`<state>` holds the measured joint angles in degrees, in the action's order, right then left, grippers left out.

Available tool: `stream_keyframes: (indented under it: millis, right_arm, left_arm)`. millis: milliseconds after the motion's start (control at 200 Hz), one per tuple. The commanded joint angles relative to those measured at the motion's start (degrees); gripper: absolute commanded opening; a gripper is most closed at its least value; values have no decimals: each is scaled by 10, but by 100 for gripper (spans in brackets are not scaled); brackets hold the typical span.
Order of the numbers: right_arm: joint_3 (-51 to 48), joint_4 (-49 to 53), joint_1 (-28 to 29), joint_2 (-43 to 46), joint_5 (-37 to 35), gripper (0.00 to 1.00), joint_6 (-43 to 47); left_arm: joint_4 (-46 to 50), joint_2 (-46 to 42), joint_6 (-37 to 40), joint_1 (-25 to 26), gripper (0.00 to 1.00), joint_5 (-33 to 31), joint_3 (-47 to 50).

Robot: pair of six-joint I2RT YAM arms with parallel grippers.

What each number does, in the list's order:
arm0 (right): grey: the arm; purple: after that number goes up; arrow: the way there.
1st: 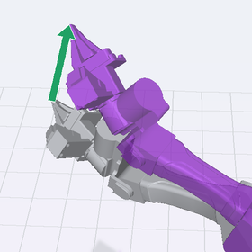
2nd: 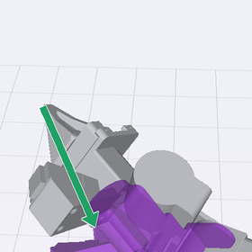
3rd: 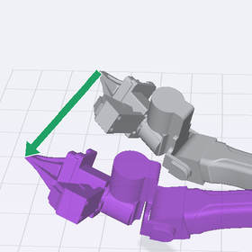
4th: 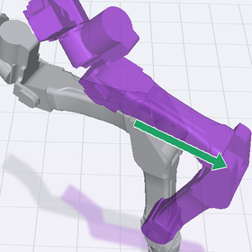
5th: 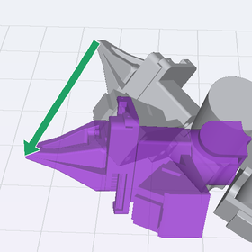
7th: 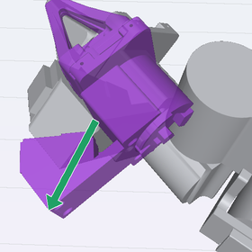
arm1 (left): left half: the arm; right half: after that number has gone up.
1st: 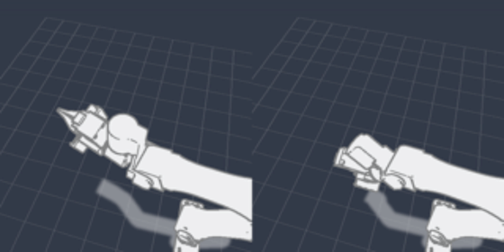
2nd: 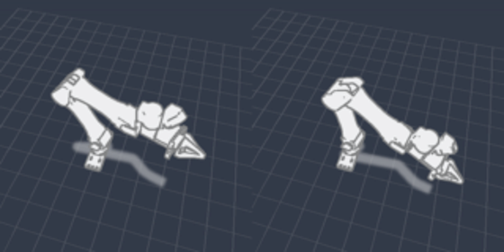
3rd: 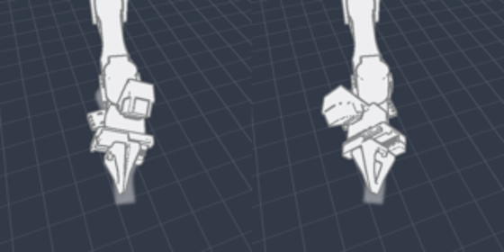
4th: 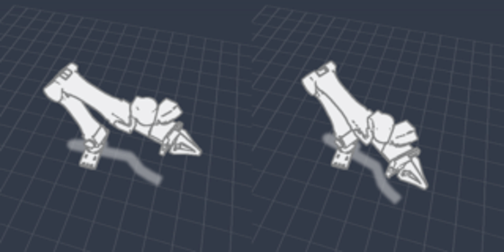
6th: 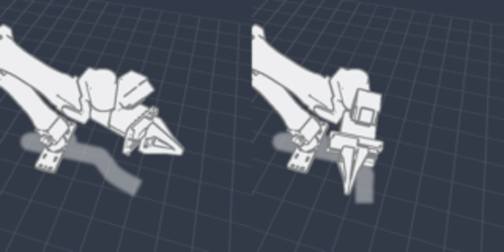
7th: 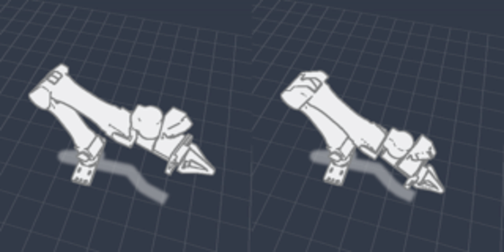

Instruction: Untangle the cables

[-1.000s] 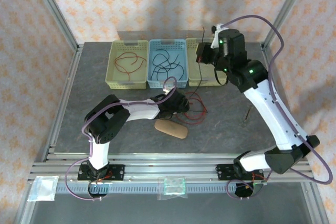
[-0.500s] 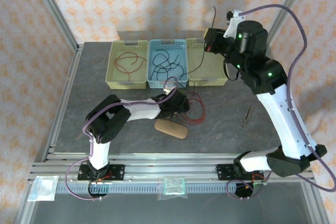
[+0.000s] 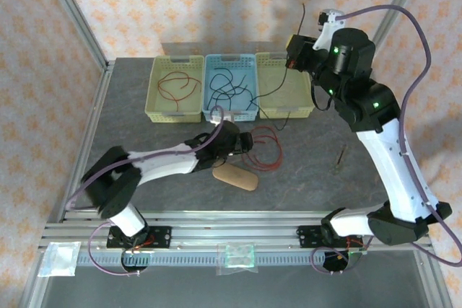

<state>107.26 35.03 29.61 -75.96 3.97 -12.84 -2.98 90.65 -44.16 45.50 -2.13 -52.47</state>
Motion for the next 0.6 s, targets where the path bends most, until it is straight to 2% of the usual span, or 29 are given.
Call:
stream_keyframes:
  millis: [0,135,210,280,360,491,596]
  right_arm:
    - [32,-36,5,-19,-14,0,-4]
    - [71,-40,5,-51,-8,0,-5]
    - [94,-36,5,-72,3,0,-4]
    - [119,-27,5,-92,16,0,-6]
    - [146,-14,5,-110,33,0,-11]
    - [171,-6,4,-127,79,0,-22]
    - [188,6,5,-134,126,0,-29]
  left_arm:
    - [-42,-73,43,4,82,-52,37]
    - [-69,-151,76,-1,84,-71,84]
    - [-91,-184,102,-12,91,-53,90]
    - [-113,-207,166,-18,99,-49,81]
    - [-127,-219,230,-24,99,-61,62]
    - [-176,-227,394,-29,99,-44,52]
    - [-187,-220,431,-49,99,-47,40]
